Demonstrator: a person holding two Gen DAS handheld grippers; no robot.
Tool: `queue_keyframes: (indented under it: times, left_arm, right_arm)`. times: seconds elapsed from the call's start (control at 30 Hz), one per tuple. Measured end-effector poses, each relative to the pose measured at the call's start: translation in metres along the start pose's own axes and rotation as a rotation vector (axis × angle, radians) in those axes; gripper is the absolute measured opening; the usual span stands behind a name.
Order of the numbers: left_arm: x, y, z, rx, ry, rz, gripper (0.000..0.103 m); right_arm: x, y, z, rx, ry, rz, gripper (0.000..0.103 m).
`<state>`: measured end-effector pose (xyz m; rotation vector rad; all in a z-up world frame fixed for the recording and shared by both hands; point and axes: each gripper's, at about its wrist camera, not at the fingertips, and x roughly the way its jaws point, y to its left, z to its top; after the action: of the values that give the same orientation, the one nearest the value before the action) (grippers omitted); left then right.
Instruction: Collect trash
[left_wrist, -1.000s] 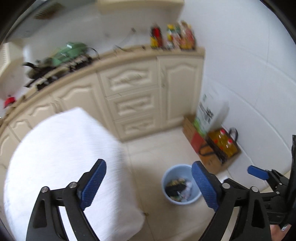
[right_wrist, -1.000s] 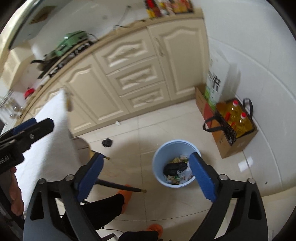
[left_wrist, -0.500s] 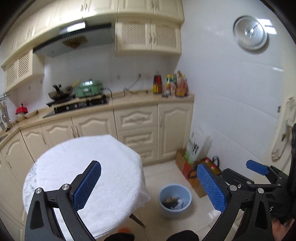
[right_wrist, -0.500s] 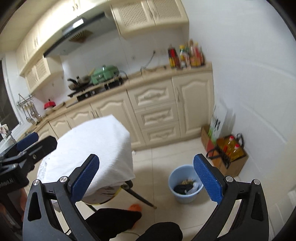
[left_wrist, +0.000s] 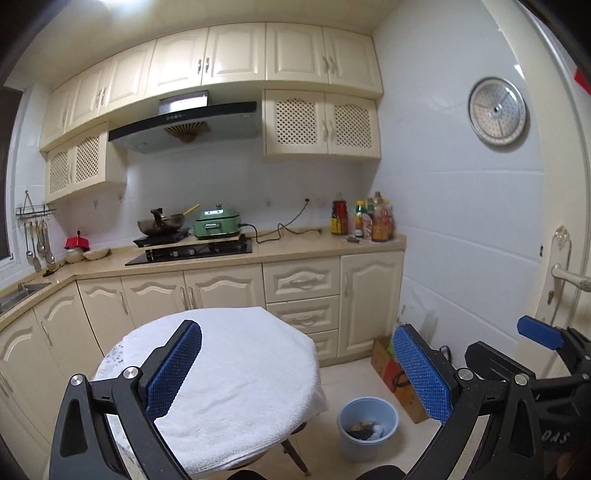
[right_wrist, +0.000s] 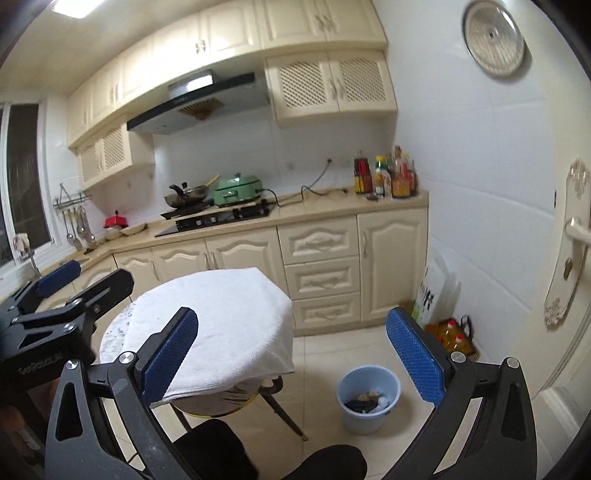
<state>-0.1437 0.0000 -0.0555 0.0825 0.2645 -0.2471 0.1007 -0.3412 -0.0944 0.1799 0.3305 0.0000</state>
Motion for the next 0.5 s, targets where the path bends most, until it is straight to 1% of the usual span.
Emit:
queue_keyframes:
  times: [0.1,0.2,0.23,0.27,0.3,0.33,0.37,0.43,0.47,0.5]
  left_arm:
    - [-0.015,0.005,-0.007,-0.011,-0.005,0.01,0.102]
    - [-0.022,0.008,-0.011,-0.023,-0.015,0.024,0.102]
    - [-0.018,0.008,-0.011,-0.026,-0.019,0.027,0.102]
    - [-0.029,0.011,-0.014,-0.027,-0.025,0.03,0.102]
    - [-0.017,0.008,-0.01,-0.027,-0.026,0.033,0.102]
    - [-0.021,0.008,-0.012,-0.026,-0.028,0.039,0.102]
    - [-0.015,0.006,-0.011,-0.027,-0.032,0.047,0.102]
    - [-0.014,0.007,-0.011,-0.033,-0.037,0.059,0.102]
    - [-0.021,0.009,-0.014,-0.039,-0.041,0.064,0.102]
    - [-0.01,0.006,-0.01,-0.042,-0.042,0.069,0.102]
  right_arm:
    - [-0.008,0.014,0.002,-0.021,-0.022,0.011,0.103]
    - [-0.011,0.022,0.002,-0.033,-0.034,0.021,0.103]
    - [-0.012,0.026,0.002,-0.041,-0.036,0.023,0.103]
    - [-0.013,0.028,0.002,-0.047,-0.038,0.025,0.103]
    - [-0.014,0.032,0.003,-0.055,-0.041,0.028,0.103]
    - [-0.015,0.034,0.003,-0.059,-0.043,0.03,0.103]
    - [-0.015,0.036,0.003,-0.063,-0.046,0.037,0.103]
    - [-0.015,0.041,0.004,-0.068,-0.05,0.046,0.103]
    - [-0.015,0.043,0.004,-0.071,-0.052,0.05,0.103]
    - [-0.016,0.045,0.004,-0.075,-0.054,0.051,0.103]
